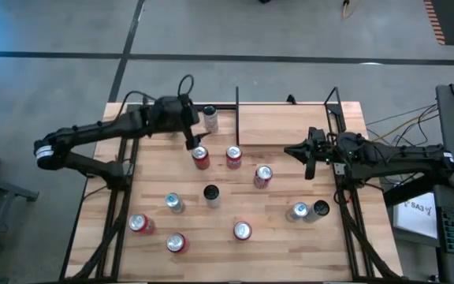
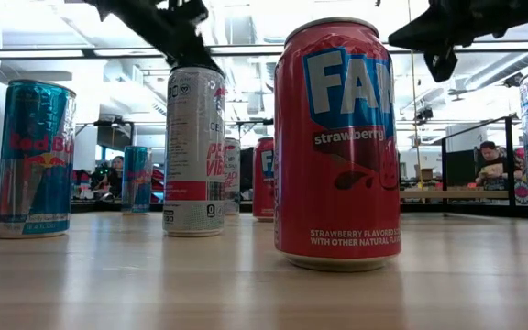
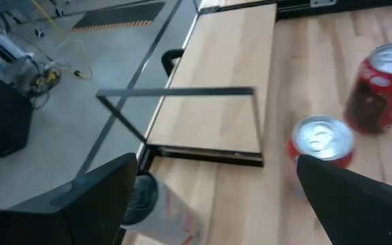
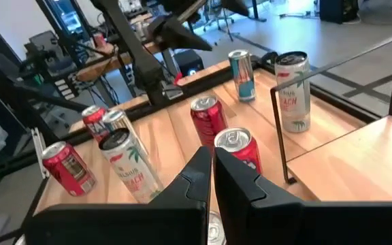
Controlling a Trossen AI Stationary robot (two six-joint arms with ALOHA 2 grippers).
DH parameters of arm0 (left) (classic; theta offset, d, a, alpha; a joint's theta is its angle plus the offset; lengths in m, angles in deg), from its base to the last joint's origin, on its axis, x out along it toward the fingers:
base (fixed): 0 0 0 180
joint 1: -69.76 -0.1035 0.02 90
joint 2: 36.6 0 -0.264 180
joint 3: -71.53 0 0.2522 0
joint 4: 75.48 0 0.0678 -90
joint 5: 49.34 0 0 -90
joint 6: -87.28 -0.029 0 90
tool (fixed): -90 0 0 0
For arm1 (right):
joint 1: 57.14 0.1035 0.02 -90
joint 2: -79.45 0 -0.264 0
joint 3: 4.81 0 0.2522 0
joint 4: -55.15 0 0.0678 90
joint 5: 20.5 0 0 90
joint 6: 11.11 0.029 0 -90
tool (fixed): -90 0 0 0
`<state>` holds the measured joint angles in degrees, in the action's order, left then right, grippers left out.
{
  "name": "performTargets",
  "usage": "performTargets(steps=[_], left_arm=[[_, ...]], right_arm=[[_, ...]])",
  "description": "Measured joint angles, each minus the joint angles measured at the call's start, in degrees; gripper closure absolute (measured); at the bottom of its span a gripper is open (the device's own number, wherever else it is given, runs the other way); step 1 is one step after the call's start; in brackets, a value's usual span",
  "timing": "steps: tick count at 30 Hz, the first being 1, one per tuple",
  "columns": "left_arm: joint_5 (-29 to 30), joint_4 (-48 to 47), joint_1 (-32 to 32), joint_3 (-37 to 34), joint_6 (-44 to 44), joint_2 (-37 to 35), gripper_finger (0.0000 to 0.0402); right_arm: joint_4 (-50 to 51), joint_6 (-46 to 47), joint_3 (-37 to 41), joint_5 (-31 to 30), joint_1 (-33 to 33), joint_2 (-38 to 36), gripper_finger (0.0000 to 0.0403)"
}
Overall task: Place canned beverage on shelf
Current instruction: Put the top white soda can on the shelf
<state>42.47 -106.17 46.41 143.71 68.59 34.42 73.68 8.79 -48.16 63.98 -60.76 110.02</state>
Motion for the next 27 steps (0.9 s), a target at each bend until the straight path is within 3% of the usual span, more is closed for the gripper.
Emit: performTargets(steps=[9, 27], left_arm=[[-4.41, 4.34, -6.42, 0.0, -2.43, 5.42, 0.0013], [-4.45, 8.11, -7.95, 0.0, -4.89, 7.79, 0.0013]], right_arm=[[1.12, 0.53, 0.09, 0.0, 0.0, 0.79, 0.0394], [1.38, -1.92, 0.11, -0.5, -0.02, 4.02, 0.0394]])
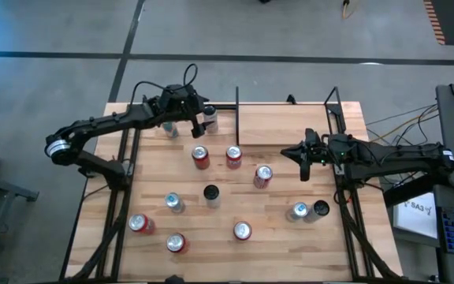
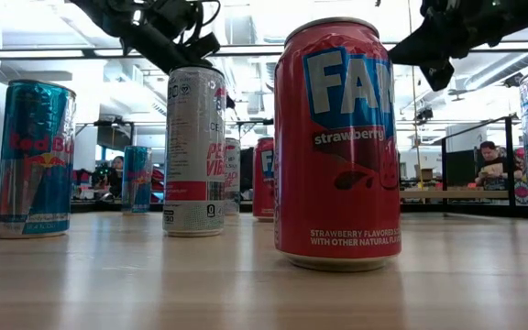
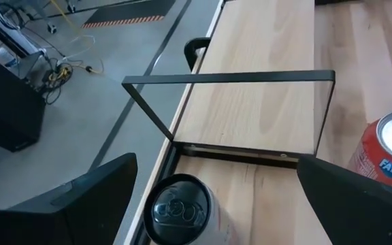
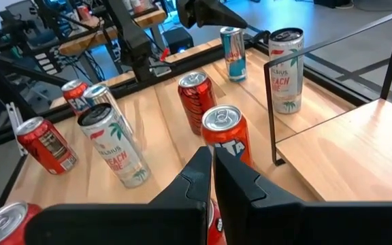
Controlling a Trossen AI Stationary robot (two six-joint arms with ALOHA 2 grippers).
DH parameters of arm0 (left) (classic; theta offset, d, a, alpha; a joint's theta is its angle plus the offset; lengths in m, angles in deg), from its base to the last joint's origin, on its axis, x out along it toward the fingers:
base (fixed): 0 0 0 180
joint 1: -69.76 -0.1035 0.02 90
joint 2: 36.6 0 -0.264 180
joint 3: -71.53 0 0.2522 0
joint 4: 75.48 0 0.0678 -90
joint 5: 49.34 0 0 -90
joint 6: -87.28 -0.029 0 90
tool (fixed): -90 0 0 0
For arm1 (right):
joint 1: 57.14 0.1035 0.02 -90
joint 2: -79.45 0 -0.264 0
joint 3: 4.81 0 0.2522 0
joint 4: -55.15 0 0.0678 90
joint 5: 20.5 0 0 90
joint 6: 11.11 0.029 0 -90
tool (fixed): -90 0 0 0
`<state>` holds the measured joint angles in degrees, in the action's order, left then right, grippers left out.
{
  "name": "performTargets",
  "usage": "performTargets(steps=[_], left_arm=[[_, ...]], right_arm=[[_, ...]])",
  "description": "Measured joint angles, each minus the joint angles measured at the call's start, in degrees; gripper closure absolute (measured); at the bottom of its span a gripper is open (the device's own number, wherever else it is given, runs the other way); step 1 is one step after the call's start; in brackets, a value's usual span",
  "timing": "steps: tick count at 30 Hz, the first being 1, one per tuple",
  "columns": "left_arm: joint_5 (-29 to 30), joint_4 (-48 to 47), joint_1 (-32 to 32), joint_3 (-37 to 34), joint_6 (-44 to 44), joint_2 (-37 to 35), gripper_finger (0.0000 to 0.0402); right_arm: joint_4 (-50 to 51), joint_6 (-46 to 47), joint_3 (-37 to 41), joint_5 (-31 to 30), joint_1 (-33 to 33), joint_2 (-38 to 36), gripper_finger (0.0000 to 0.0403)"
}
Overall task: Place canned beverage on shelf
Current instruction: Put the top white soda can on the shelf
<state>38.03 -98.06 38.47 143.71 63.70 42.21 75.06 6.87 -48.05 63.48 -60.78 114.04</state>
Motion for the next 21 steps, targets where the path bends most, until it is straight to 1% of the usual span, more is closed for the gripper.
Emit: performTargets(steps=[6, 9, 11, 14, 16, 21], left_arm=[[-0.1, -0.02, -0.47, 0.0, -2.11, 0.04, 0.0013], [-1.78, -0.02, -0.49, 0.0, -2.22, 0.04, 0.0013], [-4.23, -0.15, -0.43, 0.0, -1.31, 0.04, 0.0013], [-10.49, 0.12, 0.02, 0.0, 1.24, -0.11, 0.0013], [-13.07, 1.03, 0.83, 0.0, 3.48, -0.11, 0.0013], [-13.4, 2.91, 5.65, 0.0, 7.58, -0.13, 0.0013]], right_arm=[[-0.87, -0.01, 0.02, -0.03, -0.01, 1.57, 0.0394], [-0.9, -0.05, -0.09, -0.07, -0.02, 2.4, 0.0394], [-0.92, -0.01, -0.29, -0.07, -0.02, 2.96, 0.0394], [-0.96, -0.02, -0.59, -0.07, -0.02, 3.75, 0.0394], [-0.9, -0.02, -0.59, -0.07, -0.02, 4.28, 0.0394], [-0.93, 0.0, -0.59, -0.07, -0.02, 5.43, 0.0394]])
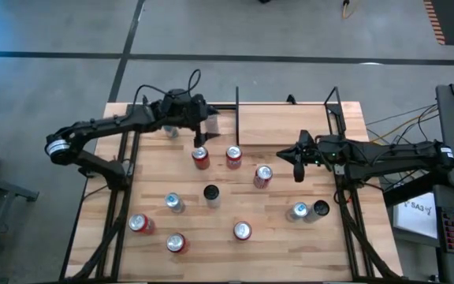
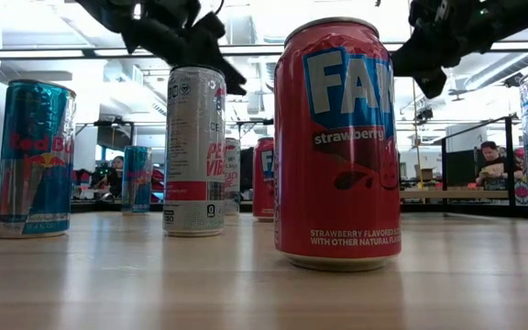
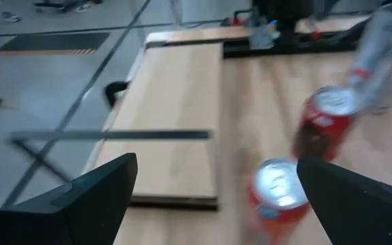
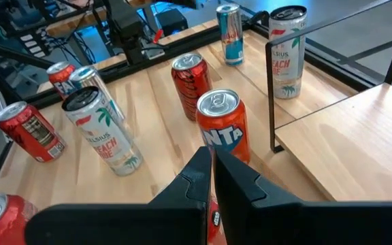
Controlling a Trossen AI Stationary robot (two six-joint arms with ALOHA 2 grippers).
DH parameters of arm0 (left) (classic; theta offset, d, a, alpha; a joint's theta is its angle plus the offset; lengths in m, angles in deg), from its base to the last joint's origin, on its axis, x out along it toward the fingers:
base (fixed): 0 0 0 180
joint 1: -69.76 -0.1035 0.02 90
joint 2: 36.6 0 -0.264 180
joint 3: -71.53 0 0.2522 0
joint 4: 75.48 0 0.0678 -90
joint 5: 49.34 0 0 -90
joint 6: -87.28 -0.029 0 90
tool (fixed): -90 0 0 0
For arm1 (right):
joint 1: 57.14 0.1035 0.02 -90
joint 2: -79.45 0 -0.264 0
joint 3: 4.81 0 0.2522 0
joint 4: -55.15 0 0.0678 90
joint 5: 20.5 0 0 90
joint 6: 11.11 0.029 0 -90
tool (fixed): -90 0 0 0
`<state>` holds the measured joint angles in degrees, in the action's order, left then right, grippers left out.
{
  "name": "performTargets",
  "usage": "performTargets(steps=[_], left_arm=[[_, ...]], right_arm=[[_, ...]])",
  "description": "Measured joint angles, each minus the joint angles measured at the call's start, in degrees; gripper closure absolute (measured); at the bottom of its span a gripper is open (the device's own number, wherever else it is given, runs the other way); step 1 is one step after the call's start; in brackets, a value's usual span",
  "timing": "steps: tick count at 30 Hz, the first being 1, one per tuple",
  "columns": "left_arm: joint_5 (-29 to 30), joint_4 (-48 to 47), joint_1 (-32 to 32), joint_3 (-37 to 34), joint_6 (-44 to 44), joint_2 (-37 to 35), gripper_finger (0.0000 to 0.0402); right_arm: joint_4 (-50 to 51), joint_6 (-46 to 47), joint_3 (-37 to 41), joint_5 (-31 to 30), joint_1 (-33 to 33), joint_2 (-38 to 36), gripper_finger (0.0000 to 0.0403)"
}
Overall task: Place canned beverage on shelf
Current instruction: Put the top white soda can on the shelf
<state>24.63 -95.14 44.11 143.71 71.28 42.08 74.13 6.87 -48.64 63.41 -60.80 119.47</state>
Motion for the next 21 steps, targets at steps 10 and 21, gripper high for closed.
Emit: performTargets(steps=[10, 21], left_arm=[[5.51, 0.34, 10.38, -0.23, 7.8, 0.0, 0.0013], [9.53, -2.34, 12.34, -0.39, 7.17, -0.02, 0.0013]], right_arm=[[-0.02, 1.51, -0.7, 0.0, 0.0, 0.1, 0.0394], [0.06, 1.32, -0.7, 0.02, 0.0, 0.28, 0.0394]])
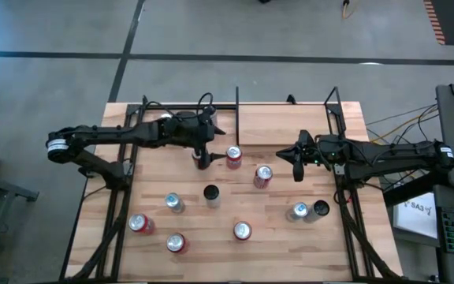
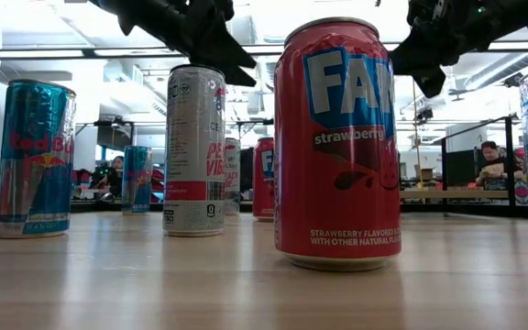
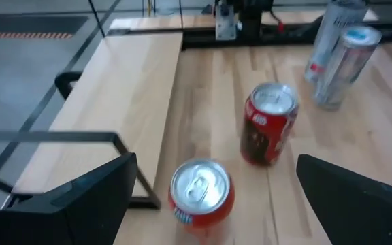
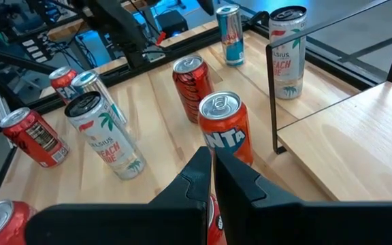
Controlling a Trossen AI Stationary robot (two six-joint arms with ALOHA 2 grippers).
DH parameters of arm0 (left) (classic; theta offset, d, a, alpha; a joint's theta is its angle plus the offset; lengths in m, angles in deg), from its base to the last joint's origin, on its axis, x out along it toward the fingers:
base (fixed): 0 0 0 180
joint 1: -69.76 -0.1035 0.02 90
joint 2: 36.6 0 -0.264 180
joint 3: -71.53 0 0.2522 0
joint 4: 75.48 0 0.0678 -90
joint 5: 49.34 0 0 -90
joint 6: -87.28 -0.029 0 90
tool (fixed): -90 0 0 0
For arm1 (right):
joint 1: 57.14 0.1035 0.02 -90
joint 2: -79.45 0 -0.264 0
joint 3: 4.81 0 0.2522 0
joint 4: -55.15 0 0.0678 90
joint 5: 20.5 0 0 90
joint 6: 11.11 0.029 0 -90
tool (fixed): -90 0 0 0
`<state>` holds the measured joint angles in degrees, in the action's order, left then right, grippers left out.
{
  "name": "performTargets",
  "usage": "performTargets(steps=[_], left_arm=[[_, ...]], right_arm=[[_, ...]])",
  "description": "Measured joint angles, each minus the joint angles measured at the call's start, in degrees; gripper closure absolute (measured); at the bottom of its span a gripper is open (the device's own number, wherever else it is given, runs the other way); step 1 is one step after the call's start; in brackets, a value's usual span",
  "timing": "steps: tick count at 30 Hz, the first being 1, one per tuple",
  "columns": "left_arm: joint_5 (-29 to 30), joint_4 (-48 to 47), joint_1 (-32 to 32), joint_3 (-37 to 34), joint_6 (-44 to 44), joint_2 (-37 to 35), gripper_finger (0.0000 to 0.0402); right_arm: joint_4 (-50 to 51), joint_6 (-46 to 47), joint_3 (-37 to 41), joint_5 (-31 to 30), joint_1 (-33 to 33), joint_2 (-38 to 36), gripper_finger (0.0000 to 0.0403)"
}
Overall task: Place canned beverage on shelf
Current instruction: Put the top white soda can on the shelf
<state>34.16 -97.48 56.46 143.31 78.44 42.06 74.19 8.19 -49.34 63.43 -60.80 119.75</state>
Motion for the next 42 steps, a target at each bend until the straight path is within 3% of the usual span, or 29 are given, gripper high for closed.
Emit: performTargets(steps=[3, 8, 12, 19, 23, 27, 30, 42], left_arm=[[2.25, -2.63, -0.02, 0.0, -1.14, 0.0, 0.0012], [16.93, -9.55, -0.56, 0.29, -6.66, 0.0, 0.0012], [22.29, -11.4, -2.58, 0.39, -8.69, -0.01, 0.0012], [21.77, -11.18, -9.91, 0.44, -10.88, -0.09, 0.0012], [14.51, -9.05, -14.26, 0.44, -10.64, 0.0, 0.0012], [12.49, -4.45, -17.18, 0.46, -10.49, 1.03, 0.0012], [7.82, -1.74, -19.38, 0.46, -10.32, 2.12, 0.0012], [2.49, 2.77, -22.66, 0.46, -8.67, 7.61, 0.0012]], right_arm=[[0.02, -0.01, 0.0, 0.02, 0.02, 0.02, 0.0394], [0.02, -0.01, 0.0, 0.02, 0.02, 0.02, 0.0394], [0.02, 0.03, 0.0, 0.02, 0.0, 0.04, 0.0394], [0.02, 0.17, 0.0, 0.02, 0.0, 0.04, 0.0394], [0.02, 0.08, 0.0, 0.02, 0.01, 0.04, 0.0394], [0.01, 0.04, 0.0, 0.02, 0.02, 0.07, 0.0394], [0.04, 0.02, 0.0, 0.02, 0.02, 0.2, 0.0394], [0.03, -0.57, 0.02, 0.02, 0.02, 0.6, 0.0394]])
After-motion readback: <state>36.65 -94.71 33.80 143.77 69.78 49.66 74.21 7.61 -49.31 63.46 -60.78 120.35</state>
